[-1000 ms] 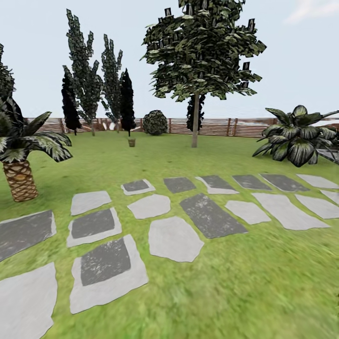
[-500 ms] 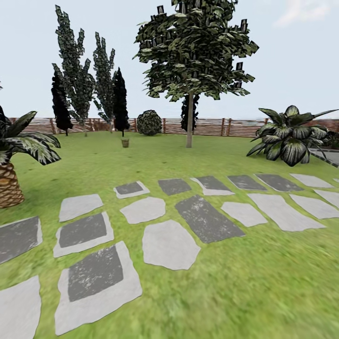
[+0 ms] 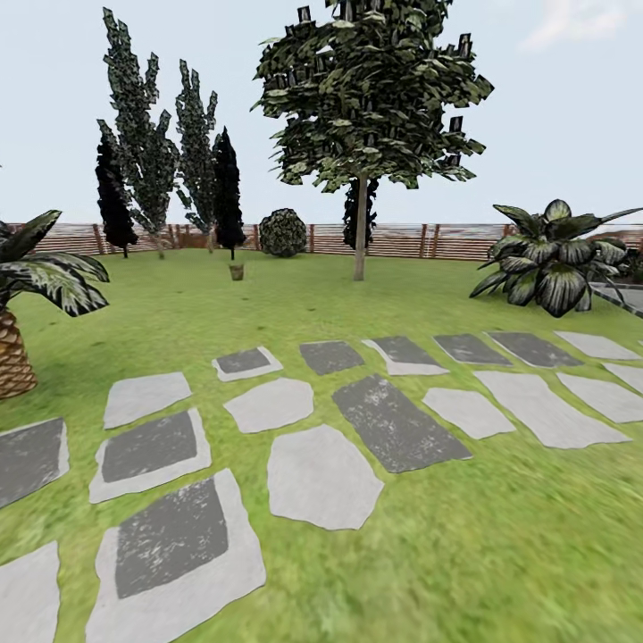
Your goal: Take the three Easter eggs out of the wicker basket on the lawn in the garden, then place them on the lawn next to a single tree (choose any tree) so that all three eggs are next to the same tree and none are left in the basket.
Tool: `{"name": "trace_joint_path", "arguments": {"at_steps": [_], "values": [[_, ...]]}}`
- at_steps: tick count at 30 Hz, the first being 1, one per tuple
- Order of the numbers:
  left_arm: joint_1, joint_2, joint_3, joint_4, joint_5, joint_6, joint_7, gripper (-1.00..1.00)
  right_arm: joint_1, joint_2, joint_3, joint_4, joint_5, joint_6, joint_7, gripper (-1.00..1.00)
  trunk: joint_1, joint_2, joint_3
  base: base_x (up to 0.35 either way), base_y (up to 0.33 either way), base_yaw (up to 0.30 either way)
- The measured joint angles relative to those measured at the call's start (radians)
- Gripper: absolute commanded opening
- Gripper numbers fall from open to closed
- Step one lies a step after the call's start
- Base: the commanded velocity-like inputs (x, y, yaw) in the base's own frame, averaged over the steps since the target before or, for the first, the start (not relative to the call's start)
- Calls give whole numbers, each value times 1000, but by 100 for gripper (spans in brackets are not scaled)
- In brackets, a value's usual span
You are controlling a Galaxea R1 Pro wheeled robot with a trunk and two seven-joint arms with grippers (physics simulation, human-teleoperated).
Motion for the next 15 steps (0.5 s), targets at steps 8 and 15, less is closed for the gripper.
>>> {"name": "trace_joint_path", "arguments": {"at_steps": [8, 15], "values": [[0, 0, 0, 0, 1, 0, 0, 100, 0, 0, 0, 0, 0, 0, 0, 100, 0, 0, 0, 263, 17, 0], [0, 0, 0, 0, 3, 0, 0, 100, 0, 0, 0, 0, 0, 0, 0, 100, 0, 0, 0, 334, 34, 0]]}}
